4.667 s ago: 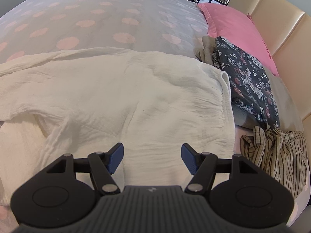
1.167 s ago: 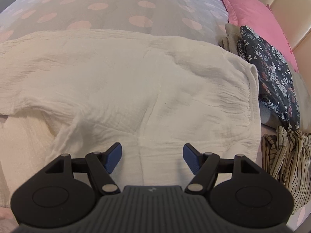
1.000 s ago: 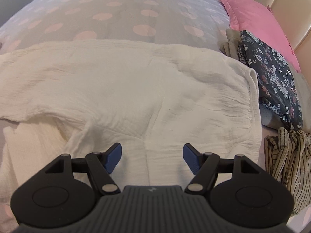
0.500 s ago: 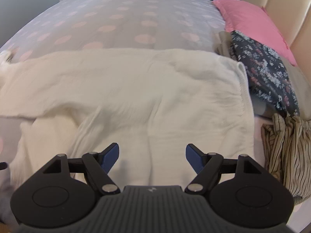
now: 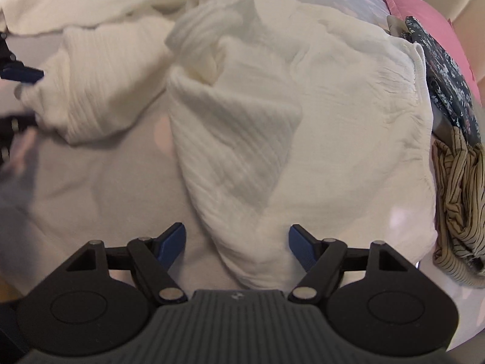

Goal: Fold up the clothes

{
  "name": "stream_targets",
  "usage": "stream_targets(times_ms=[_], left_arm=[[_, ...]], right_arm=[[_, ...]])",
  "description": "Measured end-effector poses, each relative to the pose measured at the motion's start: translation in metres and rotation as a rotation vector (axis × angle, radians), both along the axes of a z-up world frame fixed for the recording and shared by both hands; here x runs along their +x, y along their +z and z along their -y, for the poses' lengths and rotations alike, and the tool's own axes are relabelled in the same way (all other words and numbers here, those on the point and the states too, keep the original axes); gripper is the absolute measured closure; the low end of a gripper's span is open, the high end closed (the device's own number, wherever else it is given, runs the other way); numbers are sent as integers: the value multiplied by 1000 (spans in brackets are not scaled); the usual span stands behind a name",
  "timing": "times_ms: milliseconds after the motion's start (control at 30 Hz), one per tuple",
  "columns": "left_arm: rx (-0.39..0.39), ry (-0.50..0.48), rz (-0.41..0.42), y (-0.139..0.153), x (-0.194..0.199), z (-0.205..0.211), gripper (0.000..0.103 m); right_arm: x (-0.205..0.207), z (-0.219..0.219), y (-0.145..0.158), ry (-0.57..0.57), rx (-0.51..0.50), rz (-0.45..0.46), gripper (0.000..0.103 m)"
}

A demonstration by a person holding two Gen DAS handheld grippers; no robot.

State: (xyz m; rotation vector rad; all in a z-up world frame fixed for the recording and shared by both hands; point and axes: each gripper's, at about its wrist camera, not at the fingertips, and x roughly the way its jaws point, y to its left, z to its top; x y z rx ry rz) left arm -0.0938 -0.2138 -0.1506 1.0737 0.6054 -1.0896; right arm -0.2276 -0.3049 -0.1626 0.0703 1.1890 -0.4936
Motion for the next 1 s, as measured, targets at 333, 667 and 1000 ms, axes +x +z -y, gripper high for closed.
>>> stream_targets(times_ms=[333, 667, 1000], left_arm=[[-143, 176, -125, 65, 42, -23, 102], [-258, 361, -101, 171, 101, -107, 102], [-125, 610, 77, 167, 156, -175, 102]], right_arm=[[-10, 12, 41, -13, -47, 43, 97], [-34, 36, 101, -91, -108, 99, 98], [-29, 34, 88, -57, -93, 36, 98]])
